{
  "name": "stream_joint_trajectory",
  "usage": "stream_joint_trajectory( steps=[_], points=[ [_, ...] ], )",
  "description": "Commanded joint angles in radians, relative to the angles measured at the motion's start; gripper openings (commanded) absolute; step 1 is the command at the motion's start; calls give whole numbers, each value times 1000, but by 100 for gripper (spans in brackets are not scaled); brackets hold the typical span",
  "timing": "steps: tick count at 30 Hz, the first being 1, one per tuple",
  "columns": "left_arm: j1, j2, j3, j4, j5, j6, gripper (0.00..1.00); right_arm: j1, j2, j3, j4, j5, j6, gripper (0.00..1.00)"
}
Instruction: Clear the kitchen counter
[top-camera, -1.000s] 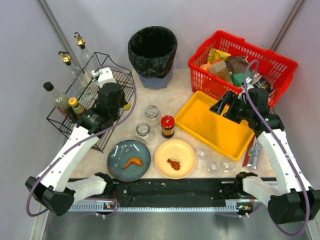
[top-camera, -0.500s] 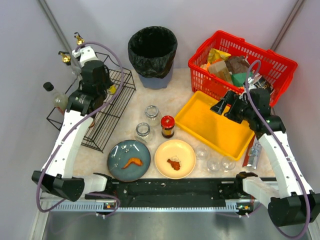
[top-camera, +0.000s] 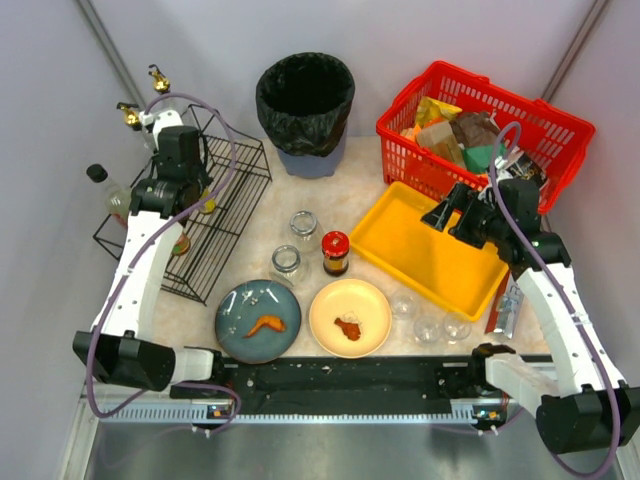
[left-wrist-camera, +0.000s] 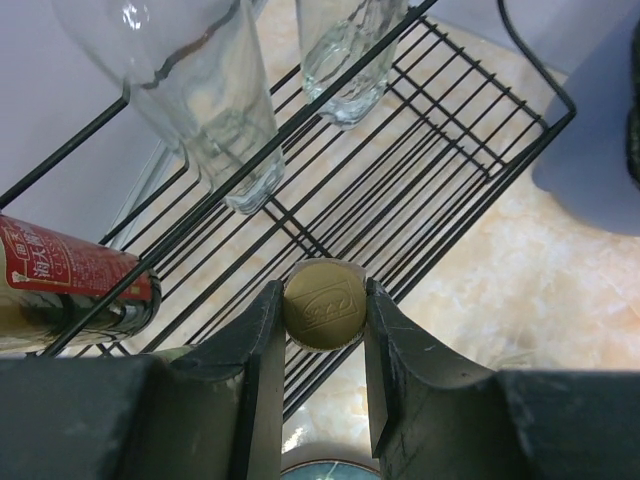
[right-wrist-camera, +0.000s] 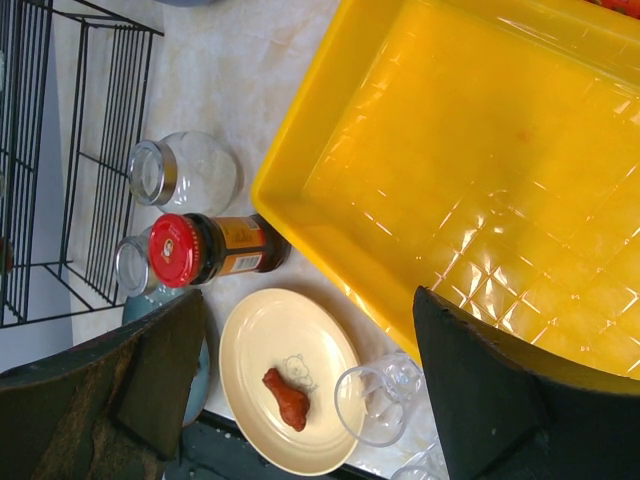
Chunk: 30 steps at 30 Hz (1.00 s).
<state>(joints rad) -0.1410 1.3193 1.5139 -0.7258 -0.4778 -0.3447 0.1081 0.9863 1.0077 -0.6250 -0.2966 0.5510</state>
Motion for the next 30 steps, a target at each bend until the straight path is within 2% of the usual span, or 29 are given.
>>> stream_joint_trajectory(
  steps=[1,12,23,25,30],
  points=[
    [30,-11,-18,69,1,-4,0,-13,-3,-1,21,10,-2,83],
    [72,0,-63,101,13,-20,1,-15,-15,-18,21,10,3,84],
    [80,8,-98,184,25,-10,6,-15,-21,-27,19,11,3,84],
    [81,12,-93,183,22,-7,12,-13,-23,-29,18,11,1,83],
    [81,-6,-112,181,-4,6,43,-13,-28,-35,18,13,6,83]
  ],
)
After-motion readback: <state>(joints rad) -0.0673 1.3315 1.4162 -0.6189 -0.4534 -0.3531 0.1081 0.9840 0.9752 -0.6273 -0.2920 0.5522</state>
